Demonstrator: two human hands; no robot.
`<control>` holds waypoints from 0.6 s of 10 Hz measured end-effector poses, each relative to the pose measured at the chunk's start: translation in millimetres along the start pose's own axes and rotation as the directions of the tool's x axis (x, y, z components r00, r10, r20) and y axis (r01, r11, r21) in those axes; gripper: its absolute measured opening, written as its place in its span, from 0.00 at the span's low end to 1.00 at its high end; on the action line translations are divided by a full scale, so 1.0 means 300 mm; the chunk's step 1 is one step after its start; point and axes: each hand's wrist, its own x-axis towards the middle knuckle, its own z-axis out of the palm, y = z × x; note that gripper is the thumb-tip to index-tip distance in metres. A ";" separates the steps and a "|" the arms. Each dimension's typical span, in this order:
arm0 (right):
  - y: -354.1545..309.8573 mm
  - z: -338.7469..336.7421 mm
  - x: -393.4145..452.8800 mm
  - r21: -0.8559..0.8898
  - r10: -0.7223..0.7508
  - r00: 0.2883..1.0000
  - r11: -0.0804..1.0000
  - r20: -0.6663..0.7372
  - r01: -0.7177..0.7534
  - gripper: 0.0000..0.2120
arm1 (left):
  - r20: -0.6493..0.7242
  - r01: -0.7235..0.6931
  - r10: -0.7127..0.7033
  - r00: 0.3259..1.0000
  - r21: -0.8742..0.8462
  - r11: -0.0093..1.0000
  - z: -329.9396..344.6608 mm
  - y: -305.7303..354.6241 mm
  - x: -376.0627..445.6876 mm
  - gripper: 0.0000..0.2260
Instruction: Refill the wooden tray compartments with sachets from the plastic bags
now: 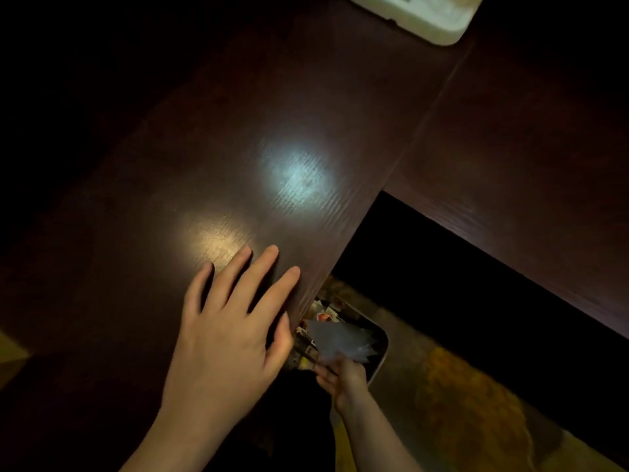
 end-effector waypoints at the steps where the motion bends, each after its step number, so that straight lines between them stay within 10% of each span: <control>1: 0.012 0.003 0.099 -0.032 0.013 0.999 0.999 -0.043 -0.014 0.06 | -0.037 -0.016 0.016 0.999 -0.014 1.000 0.014 -0.003 0.002 0.22; 4: 0.038 -0.035 0.222 -0.058 0.034 0.997 0.998 -0.070 -0.038 0.17 | -0.087 -0.031 0.029 0.996 -0.025 0.999 0.030 -0.009 0.007 0.22; 6: -0.066 -0.110 0.107 -0.098 -0.223 0.971 0.972 -0.088 0.214 0.11 | -0.067 -0.010 0.008 0.998 -0.035 0.999 0.013 -0.007 -0.001 0.22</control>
